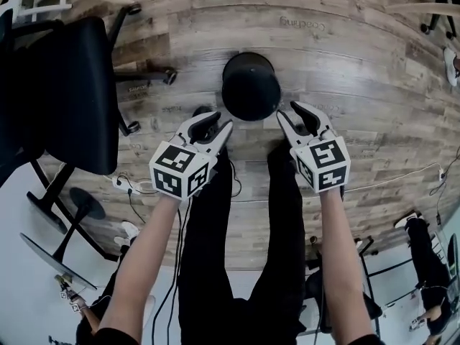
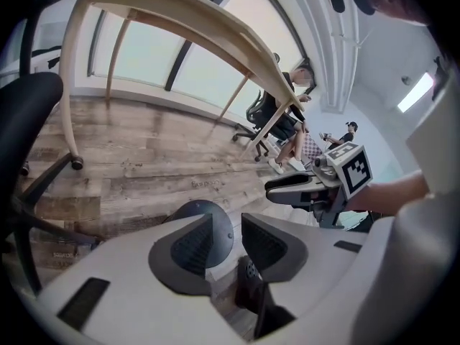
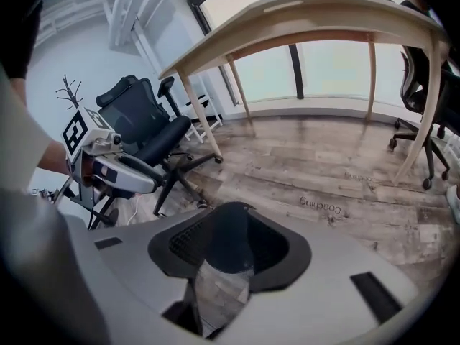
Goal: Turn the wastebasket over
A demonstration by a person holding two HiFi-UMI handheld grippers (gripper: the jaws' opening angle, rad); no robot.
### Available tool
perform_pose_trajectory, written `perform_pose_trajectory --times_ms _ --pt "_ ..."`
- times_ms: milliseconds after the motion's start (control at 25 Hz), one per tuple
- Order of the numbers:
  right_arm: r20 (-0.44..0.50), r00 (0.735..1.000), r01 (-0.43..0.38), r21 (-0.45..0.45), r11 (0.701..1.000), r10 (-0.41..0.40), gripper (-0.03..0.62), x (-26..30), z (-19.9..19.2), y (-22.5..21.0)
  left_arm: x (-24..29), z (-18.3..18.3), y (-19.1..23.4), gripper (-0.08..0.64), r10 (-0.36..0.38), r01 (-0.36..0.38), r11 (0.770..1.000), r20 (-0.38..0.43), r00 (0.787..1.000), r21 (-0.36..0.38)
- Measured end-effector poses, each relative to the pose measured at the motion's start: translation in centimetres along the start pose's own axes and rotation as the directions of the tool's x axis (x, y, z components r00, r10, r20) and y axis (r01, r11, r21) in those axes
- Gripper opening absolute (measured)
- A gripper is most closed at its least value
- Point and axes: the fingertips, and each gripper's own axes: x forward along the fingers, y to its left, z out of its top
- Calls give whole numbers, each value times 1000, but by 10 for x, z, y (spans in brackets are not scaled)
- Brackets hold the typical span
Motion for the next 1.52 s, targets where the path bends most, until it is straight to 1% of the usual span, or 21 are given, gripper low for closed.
perform_pose_trajectory --times_ms 120,240,440,600,720,880,960,1080,1240,1440,1520 --pt "-34 999 0 -12 1000 0 172 23 -14 -9 17 -12 17 158 -6 6 1000 -14 1000 4" --pt "-67 998 -9 -15 1000 8 198 43 -30 -14 37 -29 33 213 -29 29 1000 -28 999 -10" --pt "-138 989 -53 -30 998 49 255 71 -54 -21 67 -56 58 280 -50 48 999 -96 994 -15" --pt "-165 985 -55 -32 998 49 284 88 -70 -31 81 -67 75 302 -36 35 999 -128 991 -7" --pt "-181 982 -52 -31 998 46 298 101 -80 -39 95 -70 89 318 -23 19 999 -122 992 -32" --pt "-201 977 -81 -43 996 71 310 120 -89 -43 115 -71 98 328 -50 44 997 -107 993 -58" --pt "-219 972 -99 -50 994 85 316 127 -95 -43 125 -76 100 334 -53 47 997 -123 991 -57" --pt "-235 964 -132 -11 991 126 328 137 -102 -42 138 -82 108 347 -36 28 998 -155 987 -48" --pt "-230 965 -117 37 992 123 334 149 -103 -50 151 -80 116 357 -31 23 999 -165 986 -49" --pt "-229 959 -148 99 984 167 334 155 -105 -51 158 -83 118 374 -46 38 998 -202 978 -46" --pt "-220 957 -168 109 980 189 334 155 -106 -51 159 -83 119 384 -61 49 997 -213 975 -60"
